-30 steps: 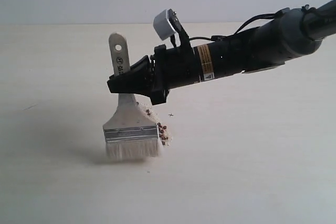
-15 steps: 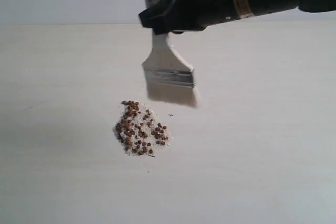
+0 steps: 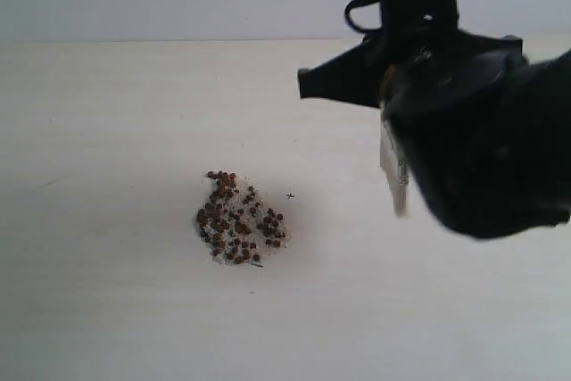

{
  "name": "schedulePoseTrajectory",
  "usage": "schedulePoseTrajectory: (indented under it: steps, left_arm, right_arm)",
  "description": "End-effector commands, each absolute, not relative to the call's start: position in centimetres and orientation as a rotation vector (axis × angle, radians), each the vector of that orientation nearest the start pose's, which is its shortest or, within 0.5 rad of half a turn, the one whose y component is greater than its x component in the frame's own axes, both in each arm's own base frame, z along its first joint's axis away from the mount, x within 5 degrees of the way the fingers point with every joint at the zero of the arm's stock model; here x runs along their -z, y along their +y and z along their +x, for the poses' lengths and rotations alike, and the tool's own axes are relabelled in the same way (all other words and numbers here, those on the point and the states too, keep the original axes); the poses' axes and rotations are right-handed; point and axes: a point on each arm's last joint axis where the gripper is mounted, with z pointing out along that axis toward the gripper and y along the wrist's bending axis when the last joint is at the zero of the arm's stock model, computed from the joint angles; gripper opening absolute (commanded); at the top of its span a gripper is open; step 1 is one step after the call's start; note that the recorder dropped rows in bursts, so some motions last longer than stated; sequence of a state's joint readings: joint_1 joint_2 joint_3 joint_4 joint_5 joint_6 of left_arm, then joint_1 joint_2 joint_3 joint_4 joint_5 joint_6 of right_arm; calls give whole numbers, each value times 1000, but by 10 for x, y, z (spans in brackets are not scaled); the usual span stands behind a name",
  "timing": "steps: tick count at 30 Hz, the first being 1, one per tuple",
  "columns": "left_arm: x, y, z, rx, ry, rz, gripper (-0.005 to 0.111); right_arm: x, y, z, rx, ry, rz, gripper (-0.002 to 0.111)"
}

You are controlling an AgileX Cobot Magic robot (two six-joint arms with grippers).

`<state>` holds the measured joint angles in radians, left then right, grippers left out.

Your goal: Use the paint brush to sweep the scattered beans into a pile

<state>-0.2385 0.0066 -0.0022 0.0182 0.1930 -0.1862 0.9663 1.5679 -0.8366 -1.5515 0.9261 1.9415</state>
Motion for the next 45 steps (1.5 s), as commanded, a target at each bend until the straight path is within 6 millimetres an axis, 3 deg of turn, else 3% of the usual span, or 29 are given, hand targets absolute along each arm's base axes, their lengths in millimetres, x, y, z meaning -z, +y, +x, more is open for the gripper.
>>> schedulePoseTrajectory:
  steps: [1,5,10,19,24,36,40,45]
  left_arm:
    - [-196,-13,54,312,1686,56,0]
    - [-196,-13,54,312,1686,56,0]
    - [-196,-13,54,312,1686,56,0]
    - [-196,-13,54,312,1686,56,0]
    - [-196,-13,54,312,1686,56,0]
    - [-196,-13,54,312,1686,56,0]
    - [-196,-13,54,312,1686,56,0]
    - [-196,-13,54,312,1686,56,0]
  right_arm:
    - [-220,227,196,304,1851,-88,0]
    - [-186,250,180,298,1870,-134,0]
    - [-161,277,182,320,1890,-159,0]
    - [-139,318,196,313,1887,-158,0]
    - [-136,334,201,286,1880,-139,0]
    - [-158,351,219,200,1837,-52,0]
    - [-185,353,219,200,1822,-82,0]
    - [-232,345,215,214,1773,-159,0]
